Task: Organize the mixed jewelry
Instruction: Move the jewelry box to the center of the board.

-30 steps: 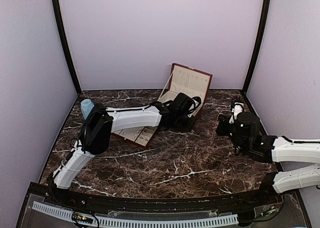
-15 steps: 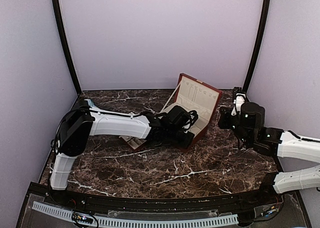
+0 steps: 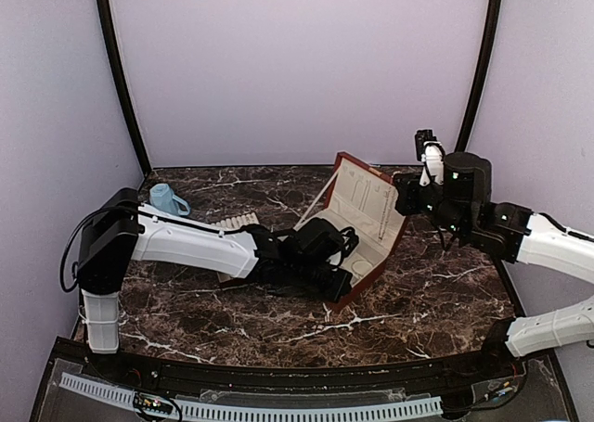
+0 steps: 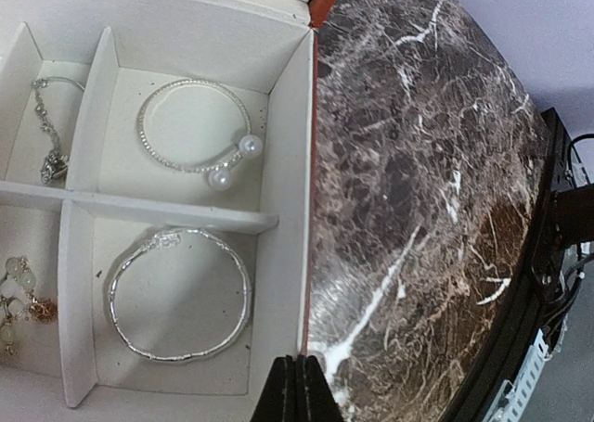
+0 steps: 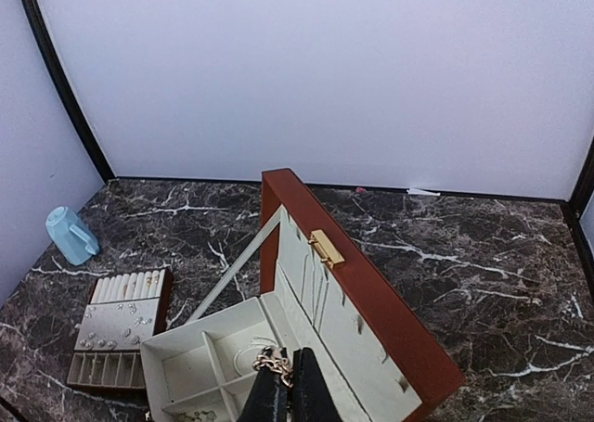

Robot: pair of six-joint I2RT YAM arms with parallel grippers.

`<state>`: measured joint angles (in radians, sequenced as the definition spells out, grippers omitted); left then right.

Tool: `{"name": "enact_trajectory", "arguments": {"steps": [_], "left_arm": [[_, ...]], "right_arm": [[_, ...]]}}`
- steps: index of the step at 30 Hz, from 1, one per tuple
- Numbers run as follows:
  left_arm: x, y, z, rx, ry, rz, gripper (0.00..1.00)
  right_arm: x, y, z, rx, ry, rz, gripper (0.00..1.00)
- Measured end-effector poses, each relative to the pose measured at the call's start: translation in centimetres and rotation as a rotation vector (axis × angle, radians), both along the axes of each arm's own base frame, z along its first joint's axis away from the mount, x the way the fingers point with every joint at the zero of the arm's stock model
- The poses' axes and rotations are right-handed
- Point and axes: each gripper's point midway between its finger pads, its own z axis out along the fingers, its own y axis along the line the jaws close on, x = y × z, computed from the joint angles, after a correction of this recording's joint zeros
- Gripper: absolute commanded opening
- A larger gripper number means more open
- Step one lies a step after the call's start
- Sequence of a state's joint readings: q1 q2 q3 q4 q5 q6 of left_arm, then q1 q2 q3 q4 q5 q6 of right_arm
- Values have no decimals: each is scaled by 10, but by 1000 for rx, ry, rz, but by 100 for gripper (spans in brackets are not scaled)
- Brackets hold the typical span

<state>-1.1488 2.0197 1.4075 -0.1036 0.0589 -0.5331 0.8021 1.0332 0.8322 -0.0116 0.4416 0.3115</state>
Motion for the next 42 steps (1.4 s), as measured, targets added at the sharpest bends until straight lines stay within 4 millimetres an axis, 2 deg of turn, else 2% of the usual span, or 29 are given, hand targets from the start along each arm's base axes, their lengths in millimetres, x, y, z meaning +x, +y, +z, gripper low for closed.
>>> {"name": "enact_trajectory", "arguments": {"steps": [3,5,10,12,14,17,22,27,30,33,38,42], "left_arm": [[-18,-4,0,-7,26,-22,1],[-26,-7,0,-11,40,-34,10],[-41,-4,3,-29,81,-59,49],[-45,-3,12,-46,71,-78,60],[-48,-3,25,-76,60,-99,67],[-48,-7,46,-124,9,-138,73],[-36,-13,77,-195,-133,-210,74],[4,-5,95,-251,-364,-266,78],[31,6,94,-258,-589,-327,82],[46,8,91,-262,-785,-380,86],[55,-8,77,-271,-1060,-482,87],[63,-18,63,-269,-1137,-540,87]], "right_arm": [[3,6,-10,-32,30,14,0],[3,8,-18,-54,50,21,0],[3,9,-21,-70,66,25,0],[3,9,-18,-64,61,25,0],[3,10,-13,-58,55,26,0],[4,10,-9,-54,47,26,0],[5,10,-1,-56,29,24,0],[7,7,9,-59,6,3,0],[9,4,13,-62,-4,-15,0],[10,1,16,-61,-12,-31,0],[10,-2,20,-58,-20,-44,0],[9,-3,22,-55,-25,-51,0]]}}
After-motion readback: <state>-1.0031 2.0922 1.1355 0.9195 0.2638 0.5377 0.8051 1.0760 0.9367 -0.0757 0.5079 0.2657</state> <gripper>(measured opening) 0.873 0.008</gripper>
